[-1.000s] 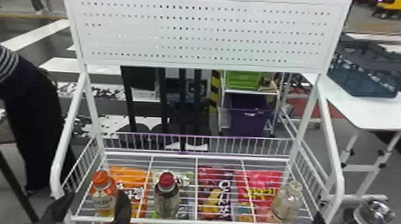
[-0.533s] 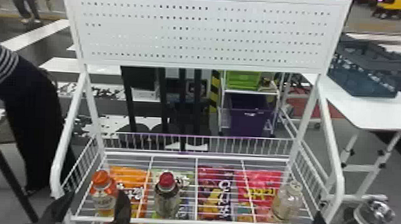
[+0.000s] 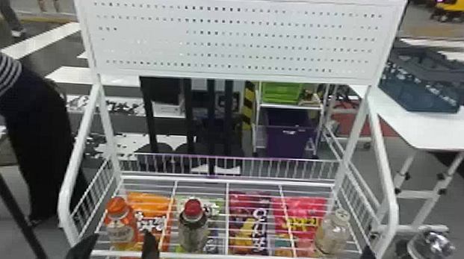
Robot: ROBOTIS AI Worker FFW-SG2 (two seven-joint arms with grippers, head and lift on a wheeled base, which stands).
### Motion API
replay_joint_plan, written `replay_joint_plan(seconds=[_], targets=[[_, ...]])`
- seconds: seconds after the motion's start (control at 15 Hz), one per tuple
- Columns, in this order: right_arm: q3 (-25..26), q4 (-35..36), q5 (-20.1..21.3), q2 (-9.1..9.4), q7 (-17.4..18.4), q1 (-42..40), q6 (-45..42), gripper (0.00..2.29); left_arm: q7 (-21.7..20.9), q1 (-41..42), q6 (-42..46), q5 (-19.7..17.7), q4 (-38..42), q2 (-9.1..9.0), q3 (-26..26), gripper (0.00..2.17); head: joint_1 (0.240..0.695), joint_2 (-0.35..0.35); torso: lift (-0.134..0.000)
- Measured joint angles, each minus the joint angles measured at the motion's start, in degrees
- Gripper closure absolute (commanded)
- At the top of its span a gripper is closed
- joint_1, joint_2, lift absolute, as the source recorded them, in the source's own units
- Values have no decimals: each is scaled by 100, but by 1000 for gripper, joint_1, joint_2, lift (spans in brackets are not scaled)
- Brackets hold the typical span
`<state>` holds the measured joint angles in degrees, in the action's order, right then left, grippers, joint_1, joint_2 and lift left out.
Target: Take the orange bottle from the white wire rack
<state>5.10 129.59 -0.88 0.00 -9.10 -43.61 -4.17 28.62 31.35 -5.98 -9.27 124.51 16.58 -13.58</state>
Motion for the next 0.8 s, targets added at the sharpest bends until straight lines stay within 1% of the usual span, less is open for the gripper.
replay_joint_plan(seconds=[0.2,0.33,0.53,0.67,0.8], targets=[[2,-55,16,0,4,27,8,829,62,-210,770,19,-788,-31,-188,134,499,0,0],[8,-79,32,0,3,30,9,829,65,-367,1134,30,-1269,-96,-228,134,499,0,0],[24,-84,40,0,4,23,9,829,111,-645,1602,39,-2010,-167,-233,137,499,0,0],[58,-94,31,0,3,5,9,829,157,-805,1878,39,-2396,-175,-232,134,499,0,0],[75,-99,27,0,4,-16,-2,829,74,-940,2076,27,-2669,-172,-220,137,499,0,0]])
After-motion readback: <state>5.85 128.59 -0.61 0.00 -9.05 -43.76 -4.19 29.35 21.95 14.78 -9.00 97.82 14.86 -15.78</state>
